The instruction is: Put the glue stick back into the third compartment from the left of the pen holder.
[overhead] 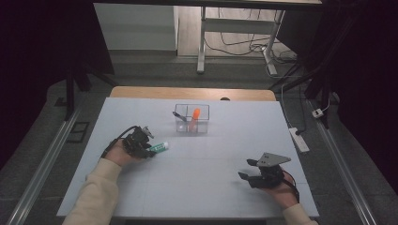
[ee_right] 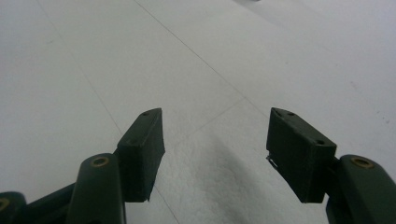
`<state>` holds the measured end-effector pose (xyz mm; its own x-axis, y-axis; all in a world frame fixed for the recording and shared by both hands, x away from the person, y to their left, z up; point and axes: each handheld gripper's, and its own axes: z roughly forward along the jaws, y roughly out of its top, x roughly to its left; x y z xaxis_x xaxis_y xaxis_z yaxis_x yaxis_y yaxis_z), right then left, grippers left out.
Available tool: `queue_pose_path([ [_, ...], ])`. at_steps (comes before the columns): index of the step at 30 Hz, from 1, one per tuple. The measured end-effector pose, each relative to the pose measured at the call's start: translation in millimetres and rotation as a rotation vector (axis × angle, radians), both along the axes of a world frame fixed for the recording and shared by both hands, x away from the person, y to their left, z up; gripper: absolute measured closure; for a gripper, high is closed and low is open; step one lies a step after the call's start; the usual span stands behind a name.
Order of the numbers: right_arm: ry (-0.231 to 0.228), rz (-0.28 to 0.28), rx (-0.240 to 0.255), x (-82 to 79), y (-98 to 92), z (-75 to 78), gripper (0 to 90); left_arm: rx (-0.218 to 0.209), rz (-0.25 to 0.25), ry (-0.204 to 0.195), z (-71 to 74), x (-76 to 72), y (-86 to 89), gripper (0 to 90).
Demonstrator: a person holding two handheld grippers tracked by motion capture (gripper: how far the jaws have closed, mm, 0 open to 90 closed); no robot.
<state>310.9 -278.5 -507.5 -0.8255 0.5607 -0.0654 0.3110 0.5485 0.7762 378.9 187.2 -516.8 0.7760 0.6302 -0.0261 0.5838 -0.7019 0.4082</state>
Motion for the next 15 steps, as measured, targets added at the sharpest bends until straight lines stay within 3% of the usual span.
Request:
queue_pose_path([
  [8, -0.001, -0.002, 0.001, -0.4, -0.1, 0.5, 35.8, -0.002, -0.017, -0.017, -0.2, -1.5, 0.1, 64.6],
  [12, -0.005, -0.002, 0.003, -0.3, -0.8, 1.2, 35.8, -0.071, -0.029, -0.007, 2.5, -2.5, 1.9, 64.6],
  [15, -0.011, -0.004, 0.007, -0.6, -1.2, 1.9, 35.9, -0.105, -0.044, -0.02, 8.2, -4.8, -0.2, 64.6],
])
